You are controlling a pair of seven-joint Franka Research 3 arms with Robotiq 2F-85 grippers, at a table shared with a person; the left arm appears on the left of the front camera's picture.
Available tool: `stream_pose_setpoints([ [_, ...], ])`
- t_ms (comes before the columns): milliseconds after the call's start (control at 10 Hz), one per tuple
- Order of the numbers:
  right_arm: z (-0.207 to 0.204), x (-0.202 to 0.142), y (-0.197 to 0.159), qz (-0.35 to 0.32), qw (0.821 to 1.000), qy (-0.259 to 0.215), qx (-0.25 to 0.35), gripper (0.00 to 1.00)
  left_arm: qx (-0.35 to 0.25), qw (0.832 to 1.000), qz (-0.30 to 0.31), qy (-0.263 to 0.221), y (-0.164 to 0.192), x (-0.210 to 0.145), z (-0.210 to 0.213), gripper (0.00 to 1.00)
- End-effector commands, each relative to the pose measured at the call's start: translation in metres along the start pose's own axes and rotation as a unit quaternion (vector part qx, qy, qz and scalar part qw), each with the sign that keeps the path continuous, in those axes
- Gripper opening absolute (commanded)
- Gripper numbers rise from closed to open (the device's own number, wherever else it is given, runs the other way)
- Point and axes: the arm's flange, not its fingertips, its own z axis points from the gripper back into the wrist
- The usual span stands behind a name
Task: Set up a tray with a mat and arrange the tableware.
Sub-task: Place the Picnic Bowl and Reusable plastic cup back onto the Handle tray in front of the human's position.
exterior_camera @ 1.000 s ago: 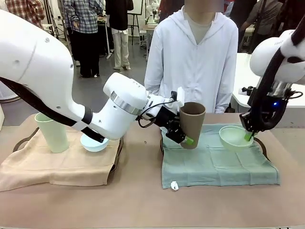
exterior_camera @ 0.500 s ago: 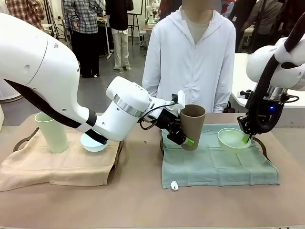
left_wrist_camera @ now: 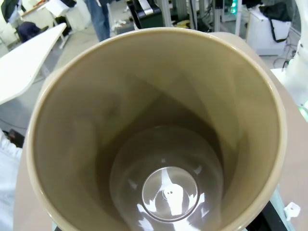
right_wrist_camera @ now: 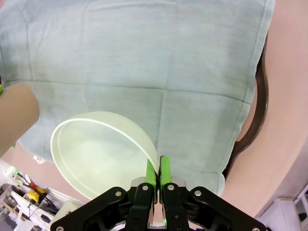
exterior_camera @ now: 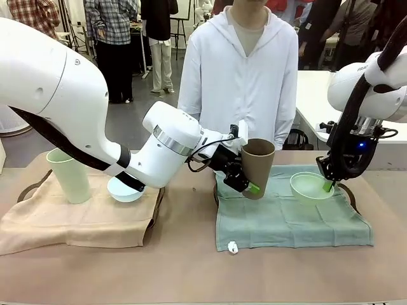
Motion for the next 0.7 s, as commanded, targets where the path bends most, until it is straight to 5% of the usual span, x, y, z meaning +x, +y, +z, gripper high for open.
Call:
stream_pose_setpoints([
  [0, -0.010, 0.009, 0.000, 0.011, 1.000, -0.001, 0.003, 0.04, 0.018, 1.000, -0.024, 0.004, 0.008, -0.006, -0.010, 0.81],
  [600, -0.029, 0.023, -0.001, 0.018, 1.000, 0.006, -0.004, 0.09, 0.005, 1.000, -0.011, 0.011, 0.018, -0.016, -0.024, 0.81],
])
